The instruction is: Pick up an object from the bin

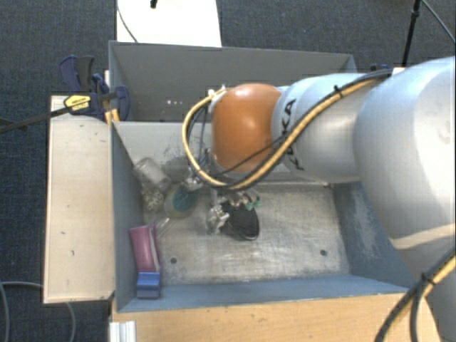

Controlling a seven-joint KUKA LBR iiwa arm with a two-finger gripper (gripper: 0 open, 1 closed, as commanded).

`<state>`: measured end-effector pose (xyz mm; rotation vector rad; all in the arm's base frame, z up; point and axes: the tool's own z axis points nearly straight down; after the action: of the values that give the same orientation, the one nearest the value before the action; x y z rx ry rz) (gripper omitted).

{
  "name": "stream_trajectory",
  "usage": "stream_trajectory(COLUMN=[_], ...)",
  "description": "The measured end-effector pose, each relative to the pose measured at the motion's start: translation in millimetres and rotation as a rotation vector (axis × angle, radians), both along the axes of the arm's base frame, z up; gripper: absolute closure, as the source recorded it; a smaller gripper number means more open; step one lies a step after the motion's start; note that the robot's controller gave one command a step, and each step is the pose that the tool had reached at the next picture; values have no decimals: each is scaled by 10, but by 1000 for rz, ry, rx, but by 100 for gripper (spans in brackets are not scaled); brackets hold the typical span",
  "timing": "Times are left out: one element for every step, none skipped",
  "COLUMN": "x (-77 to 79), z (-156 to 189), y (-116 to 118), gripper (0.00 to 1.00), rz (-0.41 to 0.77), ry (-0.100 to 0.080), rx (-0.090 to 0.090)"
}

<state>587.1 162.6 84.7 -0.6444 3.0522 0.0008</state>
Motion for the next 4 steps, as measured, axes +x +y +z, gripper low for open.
stream_trajectory(x=[37,-22,-23,138], z=[42,41,41,19], y=[4,53,55,459], gripper=[100,100,0,0], rz=[-7,136,136,220], ry=[-14,-14,-14,-3], rx=[5,2,3,-22])
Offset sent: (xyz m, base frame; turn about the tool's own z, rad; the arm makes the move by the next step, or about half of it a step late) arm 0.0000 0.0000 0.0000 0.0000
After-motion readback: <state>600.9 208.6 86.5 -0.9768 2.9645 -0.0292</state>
